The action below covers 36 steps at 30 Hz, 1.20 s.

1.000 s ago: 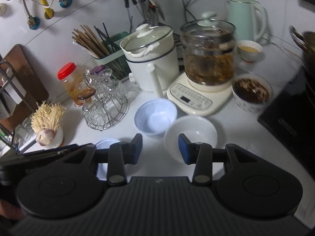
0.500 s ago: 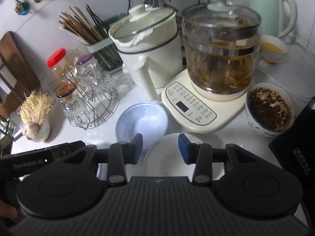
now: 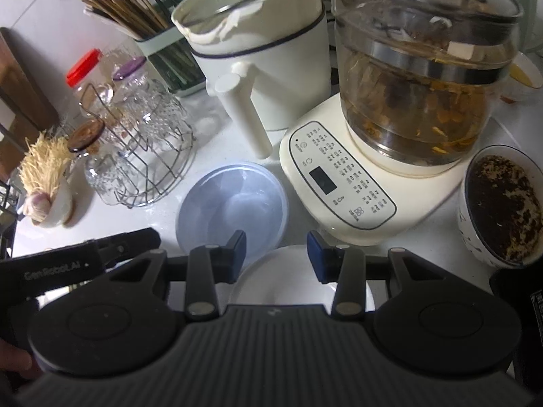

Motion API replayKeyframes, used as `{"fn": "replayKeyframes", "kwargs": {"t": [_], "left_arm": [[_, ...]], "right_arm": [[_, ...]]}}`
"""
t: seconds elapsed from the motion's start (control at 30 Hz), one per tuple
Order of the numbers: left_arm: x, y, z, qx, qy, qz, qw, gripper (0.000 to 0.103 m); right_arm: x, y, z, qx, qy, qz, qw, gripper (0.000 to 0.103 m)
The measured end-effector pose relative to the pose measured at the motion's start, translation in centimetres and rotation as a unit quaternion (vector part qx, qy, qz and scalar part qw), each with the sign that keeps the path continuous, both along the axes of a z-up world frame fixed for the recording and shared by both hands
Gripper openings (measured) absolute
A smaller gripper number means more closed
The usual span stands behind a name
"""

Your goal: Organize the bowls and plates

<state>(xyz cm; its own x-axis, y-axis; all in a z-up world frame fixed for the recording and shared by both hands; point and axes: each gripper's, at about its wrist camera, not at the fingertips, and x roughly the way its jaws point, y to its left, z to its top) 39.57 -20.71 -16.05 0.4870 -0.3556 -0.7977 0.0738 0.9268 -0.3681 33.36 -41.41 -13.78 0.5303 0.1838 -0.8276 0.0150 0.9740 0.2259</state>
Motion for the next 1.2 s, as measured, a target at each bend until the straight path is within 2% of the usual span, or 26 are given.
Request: {"fn": "replayKeyframes", "kwargs": {"t": [0.43,0.8,0.9,1.1,1.2], "left_arm": [[2.4,-0.4,-1.6,0.010,0.013,0.001,0.9999,0.053],[3.9,-0.7,-2.7,0.008,0.024,-0.008,0.9996,0.050],[4.2,-0.8,-3.0,0.005,0.028,-0.011,0.9996,0.045],[4.2,-1.0,-3.4,-0.004,0.034,-0.017,0.9993,0.032],[4.2,-1.2,-3.6,-0.001,0.035,-0.021,0.9992,0.029]], "right_arm": [[3.4,-0.3,-2.0,0.020,0.026,-0.003,0.999,0.040],[4.0,-0.1,-3.4,0.024,0.046,-0.007,0.999,0.034],[4.3,-0.1,-3.7,0.027,0.049,-0.009,0.998,0.034],[4.6,0.2,-4.0,0.026,0.050,-0.006,0.998,0.020],[4.6,0.4,-4.0,0.022,0.048,-0.002,0.999,0.020]]}}
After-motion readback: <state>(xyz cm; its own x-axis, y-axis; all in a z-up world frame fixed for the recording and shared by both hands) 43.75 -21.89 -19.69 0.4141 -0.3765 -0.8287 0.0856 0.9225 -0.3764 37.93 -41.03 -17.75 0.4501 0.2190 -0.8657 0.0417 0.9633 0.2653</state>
